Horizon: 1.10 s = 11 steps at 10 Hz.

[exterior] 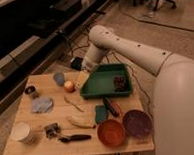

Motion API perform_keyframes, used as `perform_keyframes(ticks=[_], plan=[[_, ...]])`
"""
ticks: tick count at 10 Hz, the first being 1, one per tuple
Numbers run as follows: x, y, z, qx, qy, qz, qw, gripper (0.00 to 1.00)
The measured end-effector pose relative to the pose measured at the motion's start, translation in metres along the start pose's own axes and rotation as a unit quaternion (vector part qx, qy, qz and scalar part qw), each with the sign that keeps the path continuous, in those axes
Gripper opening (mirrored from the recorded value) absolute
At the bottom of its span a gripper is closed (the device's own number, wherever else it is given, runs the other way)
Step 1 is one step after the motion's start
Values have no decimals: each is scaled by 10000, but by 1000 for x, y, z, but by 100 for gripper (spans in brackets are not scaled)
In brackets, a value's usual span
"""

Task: Place banana in red bowl

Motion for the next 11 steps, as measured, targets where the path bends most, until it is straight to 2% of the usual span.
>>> perform_keyframes(ticks=[1, 3, 4, 5, 6, 8, 9, 11], plan=[[-6, 4, 2, -162, -86, -259, 9995, 80], [-7, 9, 2, -97, 34, -219, 9997, 80], [-13, 18, 5, -133, 175, -285, 9994, 80], [-22, 37, 13, -185, 382, -493, 9979, 80], [-24, 48, 18, -213, 504, -574, 9968, 80], [-30, 82, 36, -266, 929, -784, 9922, 80], [-33, 95, 48, -246, 1168, -847, 9892, 80], [-24, 104, 73, -91, 1680, -698, 9833, 80]])
